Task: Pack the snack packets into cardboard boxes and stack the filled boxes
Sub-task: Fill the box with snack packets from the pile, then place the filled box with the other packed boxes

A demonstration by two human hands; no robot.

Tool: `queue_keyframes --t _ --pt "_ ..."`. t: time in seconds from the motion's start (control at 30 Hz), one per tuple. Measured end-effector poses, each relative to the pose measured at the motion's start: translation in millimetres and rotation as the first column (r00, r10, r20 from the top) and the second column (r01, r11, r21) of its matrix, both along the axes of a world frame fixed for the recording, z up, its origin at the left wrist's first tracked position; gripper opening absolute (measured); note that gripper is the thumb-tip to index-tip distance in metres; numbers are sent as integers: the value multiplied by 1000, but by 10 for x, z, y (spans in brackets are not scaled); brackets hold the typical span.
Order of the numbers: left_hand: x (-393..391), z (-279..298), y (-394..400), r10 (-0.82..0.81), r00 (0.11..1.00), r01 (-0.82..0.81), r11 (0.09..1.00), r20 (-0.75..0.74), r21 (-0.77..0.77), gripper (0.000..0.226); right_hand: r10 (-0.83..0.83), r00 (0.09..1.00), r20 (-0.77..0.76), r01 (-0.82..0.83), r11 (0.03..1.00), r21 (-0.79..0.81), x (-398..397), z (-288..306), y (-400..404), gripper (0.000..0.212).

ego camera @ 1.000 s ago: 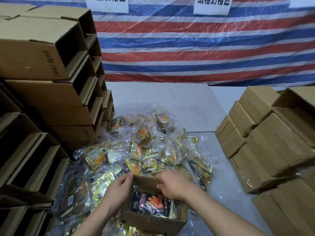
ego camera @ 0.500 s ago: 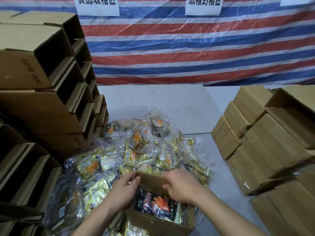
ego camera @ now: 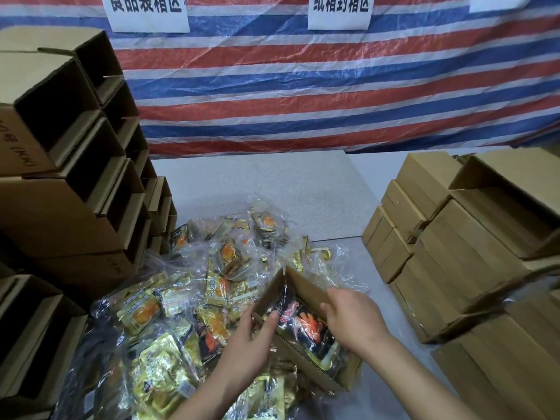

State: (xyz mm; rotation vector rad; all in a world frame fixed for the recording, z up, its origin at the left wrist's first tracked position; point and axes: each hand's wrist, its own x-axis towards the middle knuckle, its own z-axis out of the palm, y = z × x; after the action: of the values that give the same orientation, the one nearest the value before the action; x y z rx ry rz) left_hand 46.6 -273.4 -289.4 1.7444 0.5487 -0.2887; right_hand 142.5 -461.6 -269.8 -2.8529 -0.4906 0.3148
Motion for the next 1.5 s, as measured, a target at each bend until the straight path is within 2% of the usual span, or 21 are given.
queue_keyframes --t 0.13,0.2,0.3,0.43,0.53,0.67,0.77,0.83,0.93,1.0,1.07,1.13,1.17,1.2,1.33,1.4,1.5 --pt "200 -22 -101 -9 1000 9 1000 15 8 64 -40 999 33 39 999 3 -20 -51 -38 11" --pt "277 14 -127 -43 998 39 996 43 74 59 -39 998 38 39 999 -1 -27 -53 -74 16" --pt "397 29 -149 -98 993 87 987 72 138 45 -58 997 44 59 998 -9 -19 -67 -166 9" --pt "633 -12 -231 -146 985 128 976 90 179 50 -133 990 41 132 991 13 74 -138 -338 17" --pt "795 -21 -299 -221 962 180 955 161 234 31 -173 984 45 172 985 26 159 -172 -423 16" --pt "1135 -20 -427 -282 945 231 934 163 273 37 -240 970 38 238 970 41 396 -216 -549 18" --pt "1388 25 -504 -288 943 257 948 167 187 50 -316 947 53 313 948 56 646 -223 -654 12" --pt "1530 -4 -548 -286 945 263 953 160 151 62 -366 926 91 361 930 67 870 -230 -736 17" --pt "1676 -190 -590 -333 935 304 929 122 212 65 -433 893 124 430 901 57 1237 -248 -844 17" --pt "1750 -383 -588 -407 911 372 878 61 301 63 -449 883 139 449 893 30 1470 -282 -899 14" --pt "1821 -603 -552 -481 876 444 773 -38 453 59 -467 872 146 469 883 22 1693 -338 -944 10" --pt "1885 -812 -492 -565 808 516 545 -164 661 54 -503 854 132 504 863 25 1900 -397 -963 15" --pt "1915 -915 -457 -597 773 537 436 -214 722 53 -521 845 116 522 853 30 2003 -435 -964 16" --pt "1944 -1004 -424 -617 746 551 364 -249 750 54 -533 840 103 532 846 35 2099 -480 -965 16" --pt "2090 -1249 -303 -615 705 577 207 -353 790 60 -551 833 53 549 835 40 2427 -668 -933 4" --pt "2138 -1325 -255 -601 679 605 132 -421 786 64 -550 835 25 549 835 33 2570 -746 -912 14" --pt "2162 -1445 -164 -578 650 661 109 -493 743 69 -550 835 -12 550 835 21 2750 -838 -896 24"
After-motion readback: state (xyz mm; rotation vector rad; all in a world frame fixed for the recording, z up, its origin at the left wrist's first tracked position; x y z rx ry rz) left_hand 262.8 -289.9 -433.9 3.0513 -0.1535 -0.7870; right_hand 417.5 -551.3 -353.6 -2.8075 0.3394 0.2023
